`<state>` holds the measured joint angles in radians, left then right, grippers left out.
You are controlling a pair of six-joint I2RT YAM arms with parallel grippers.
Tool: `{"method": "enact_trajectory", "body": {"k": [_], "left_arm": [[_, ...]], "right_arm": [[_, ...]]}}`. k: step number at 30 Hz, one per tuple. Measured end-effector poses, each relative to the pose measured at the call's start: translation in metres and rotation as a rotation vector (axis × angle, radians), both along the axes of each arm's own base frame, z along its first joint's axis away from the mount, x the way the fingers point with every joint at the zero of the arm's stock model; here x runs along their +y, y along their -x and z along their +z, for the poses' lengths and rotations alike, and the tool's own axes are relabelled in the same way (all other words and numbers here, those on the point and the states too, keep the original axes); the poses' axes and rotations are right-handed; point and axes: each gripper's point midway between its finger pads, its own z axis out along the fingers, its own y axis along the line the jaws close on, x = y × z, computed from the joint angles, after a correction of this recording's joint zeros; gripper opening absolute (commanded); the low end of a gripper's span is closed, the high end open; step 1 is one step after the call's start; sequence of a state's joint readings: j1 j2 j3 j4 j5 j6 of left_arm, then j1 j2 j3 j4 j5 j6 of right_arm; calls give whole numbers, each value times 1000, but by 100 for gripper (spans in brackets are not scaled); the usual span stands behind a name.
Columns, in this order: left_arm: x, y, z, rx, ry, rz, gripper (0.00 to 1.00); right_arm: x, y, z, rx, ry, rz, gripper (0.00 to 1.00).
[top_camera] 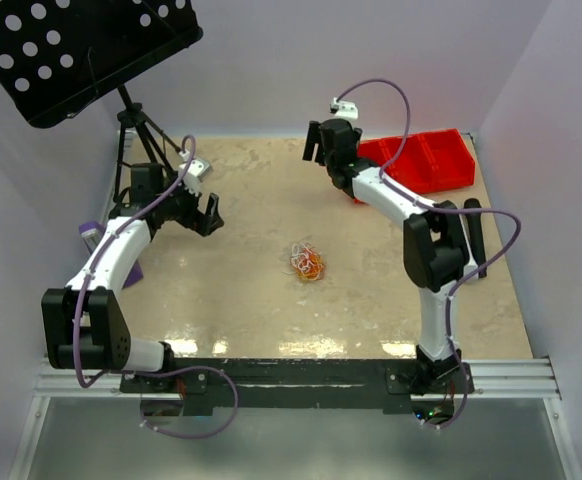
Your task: Untangle the cables
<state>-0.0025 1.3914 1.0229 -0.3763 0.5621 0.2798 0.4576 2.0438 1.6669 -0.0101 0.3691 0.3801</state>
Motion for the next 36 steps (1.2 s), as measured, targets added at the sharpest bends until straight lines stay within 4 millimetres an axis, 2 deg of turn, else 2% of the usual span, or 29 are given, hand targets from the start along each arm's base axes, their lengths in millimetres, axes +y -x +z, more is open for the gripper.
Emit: {"method": "enact_trajectory", "body": {"k": [3, 11, 17, 26, 31, 34, 36], "left_arm": [[-4, 3, -2, 3, -13, -25, 100], [-4, 3, -2, -9, -27, -41, 100], [-4, 3, -4, -4, -26, -42, 100], [-4, 6, -6, 14, -26, -42, 100], [-4, 7, -7, 16, -26, -43, 100], [-4, 7, -7, 17, -25, -43, 100], [-4, 7, -7, 17, -25, -43, 100]], "right_arm": [[1, -4, -6, 7, 38, -35, 80], [-35, -2, -14, 37, 139, -187, 80], [-55, 0, -19, 59, 160, -255, 78], [-91, -5, -65, 146, 185, -309, 76], [-90, -2, -89, 191, 202, -285, 75], [-86, -1, -97, 209, 204, -262, 66], [-82, 1, -101, 219, 202, -246, 55]]}}
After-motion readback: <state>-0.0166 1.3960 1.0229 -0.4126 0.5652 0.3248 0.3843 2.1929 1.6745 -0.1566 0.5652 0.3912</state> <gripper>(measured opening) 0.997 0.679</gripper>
